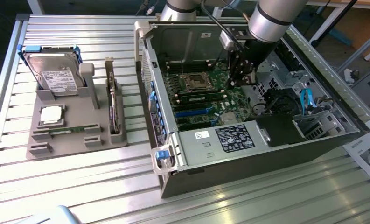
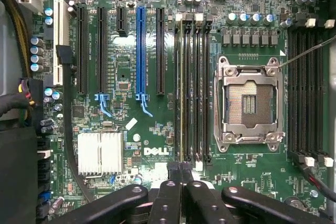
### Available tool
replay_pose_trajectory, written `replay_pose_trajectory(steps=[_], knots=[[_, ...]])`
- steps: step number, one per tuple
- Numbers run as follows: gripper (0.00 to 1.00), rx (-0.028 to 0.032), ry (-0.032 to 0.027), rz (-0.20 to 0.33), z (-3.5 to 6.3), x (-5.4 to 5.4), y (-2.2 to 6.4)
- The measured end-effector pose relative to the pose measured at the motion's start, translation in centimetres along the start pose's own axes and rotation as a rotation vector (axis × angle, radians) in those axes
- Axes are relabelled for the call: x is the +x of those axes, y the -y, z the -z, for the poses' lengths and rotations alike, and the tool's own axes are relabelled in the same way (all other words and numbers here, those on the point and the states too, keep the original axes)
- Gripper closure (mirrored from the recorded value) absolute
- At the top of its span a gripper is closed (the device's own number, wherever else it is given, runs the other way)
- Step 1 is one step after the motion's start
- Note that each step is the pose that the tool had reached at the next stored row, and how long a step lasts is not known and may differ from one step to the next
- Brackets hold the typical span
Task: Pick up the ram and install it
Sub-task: 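Press down the ram until it locks into place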
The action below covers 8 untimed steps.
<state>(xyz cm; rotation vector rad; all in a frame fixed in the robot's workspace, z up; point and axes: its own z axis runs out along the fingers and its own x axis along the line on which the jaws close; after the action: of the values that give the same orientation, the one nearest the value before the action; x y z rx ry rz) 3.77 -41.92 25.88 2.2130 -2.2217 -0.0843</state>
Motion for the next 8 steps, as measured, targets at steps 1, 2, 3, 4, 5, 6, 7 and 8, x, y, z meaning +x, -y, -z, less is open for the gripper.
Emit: replay_pose_trajectory(steps=[1,2,3,4,5,6,7,8], knots=[[0.90,0.0000,0.0001,0.000,-0.23,0.0,0.01],[0.90,0.0000,0.0001,0.000,-0.39,0.0,0.02],[0.90,0.0000,0.0000,0.000,-0.55,0.0,0.02],[0.90,0.0000,0.0000,0.000,-0.86,0.0,0.03],[0.90,0.0000,-0.0001,0.000,-1.26,0.0,0.05],[0.90,0.0000,0.0000,0.000,-1.40,0.0,0.06],[0.90,0.0000,0.0000,0.000,-1.58,0.1,0.07],[0.90,-0.0001,0.0000,0.000,-1.68,0.1,0.07]])
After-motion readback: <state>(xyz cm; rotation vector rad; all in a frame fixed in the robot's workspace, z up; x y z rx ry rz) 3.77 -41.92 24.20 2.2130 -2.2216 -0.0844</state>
